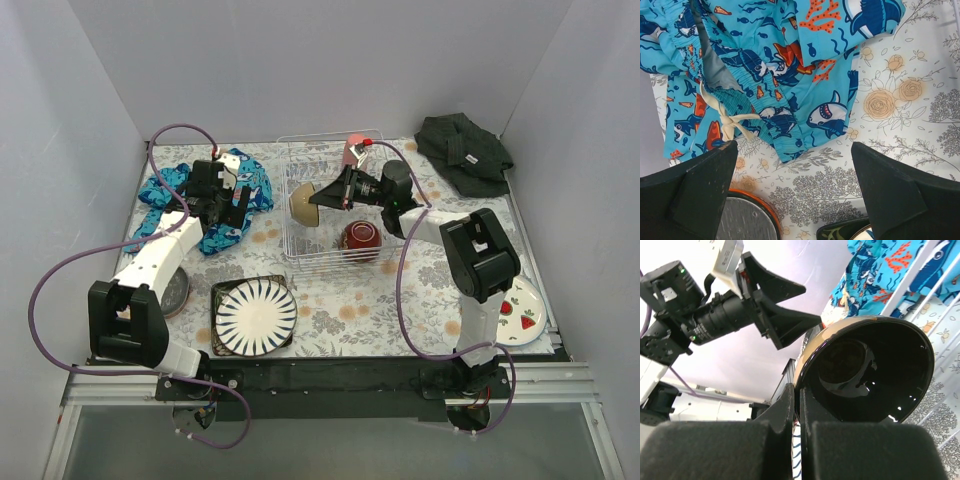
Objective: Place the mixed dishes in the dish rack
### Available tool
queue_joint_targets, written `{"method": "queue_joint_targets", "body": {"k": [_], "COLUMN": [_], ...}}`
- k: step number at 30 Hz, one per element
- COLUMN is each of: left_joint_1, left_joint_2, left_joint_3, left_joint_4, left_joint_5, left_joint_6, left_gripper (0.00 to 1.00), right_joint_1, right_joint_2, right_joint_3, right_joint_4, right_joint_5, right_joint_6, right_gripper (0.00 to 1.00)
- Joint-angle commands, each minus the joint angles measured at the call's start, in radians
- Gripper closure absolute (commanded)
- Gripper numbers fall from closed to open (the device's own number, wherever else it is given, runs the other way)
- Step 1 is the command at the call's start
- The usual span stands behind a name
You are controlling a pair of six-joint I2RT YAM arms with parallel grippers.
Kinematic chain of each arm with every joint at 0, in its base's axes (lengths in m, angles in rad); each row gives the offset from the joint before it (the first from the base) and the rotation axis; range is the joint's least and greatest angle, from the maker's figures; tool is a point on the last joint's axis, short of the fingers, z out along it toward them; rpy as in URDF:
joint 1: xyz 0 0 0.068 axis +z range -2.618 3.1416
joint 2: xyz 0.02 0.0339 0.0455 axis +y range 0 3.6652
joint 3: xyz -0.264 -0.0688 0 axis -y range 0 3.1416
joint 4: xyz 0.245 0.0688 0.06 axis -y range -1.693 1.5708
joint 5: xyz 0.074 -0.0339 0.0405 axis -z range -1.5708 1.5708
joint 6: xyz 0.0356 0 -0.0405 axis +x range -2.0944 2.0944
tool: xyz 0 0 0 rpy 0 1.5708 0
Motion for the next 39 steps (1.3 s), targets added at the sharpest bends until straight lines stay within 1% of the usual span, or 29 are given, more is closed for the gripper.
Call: {"method": "queue_joint_targets", "body": {"k": [1,9,20,24,27,29,32,33,34,35,37,38,39], "left_joint_1": [0.005,0.006,0.006,0.005,0.005,0.005,0.005,0.006,0.006,0.006,0.006,0.006,0.006], "left_joint_2": [-0.016,-0.014,0.010,0.019,0.029,0.032,0.036,0.038,0.039,0.042,0.042,0.041,0.039], "left_joint_3": [-0.020,-0.042,-0.027,-0.021,-0.019,-0.021,-0.034,-0.037,-0.039,-0.045,-0.054,-0.063,-0.067], "left_joint_4": [-0.003,-0.002,0.006,0.018,0.030,0.040,0.056,0.063,0.069,0.079,0.096,0.116,0.125], "left_joint_5": [0.007,0.014,0.021,0.029,0.040,0.052,0.067,0.069,0.069,0.076,0.083,0.090,0.093], "left_joint_6": [0.014,0.005,-0.002,-0.010,-0.022,-0.033,-0.041,-0.042,-0.047,-0.048,-0.053,-0.053,-0.065], "left_gripper": [0.02,0.02,0.02,0.02,0.02,0.02,0.02,0.02,0.02,0.02,0.02,0.02,0.02], "right_joint_1": [0.011,0.018,0.005,-0.018,-0.034,-0.038,-0.045,-0.046,-0.048,-0.048,-0.048,-0.048,-0.046], "right_joint_2": [0.017,0.086,0.154,0.151,0.125,0.102,0.069,0.059,0.046,0.019,-0.013,-0.050,-0.066], "right_joint_3": [0.031,0.068,0.032,0.020,0.005,0.006,0.009,0.011,0.012,0.014,0.037,0.057,0.092], "right_joint_4": [0.145,0.140,0.165,0.100,0.031,-0.071,-0.205,-0.248,-0.289,-0.376,-0.493,-0.591,-0.721], "right_joint_5": [0.037,0.037,0.036,0.037,0.027,0.026,0.036,0.043,0.046,0.051,0.072,0.097,0.121], "right_joint_6": [0.032,0.024,-0.036,-0.080,-0.158,-0.266,-0.379,-0.410,-0.441,-0.518,-0.617,-0.692,-0.812], "right_gripper": [0.99,0.99,0.99,0.99,0.99,0.91,0.86,0.78,0.76,0.75,0.71,0.68,0.63]}}
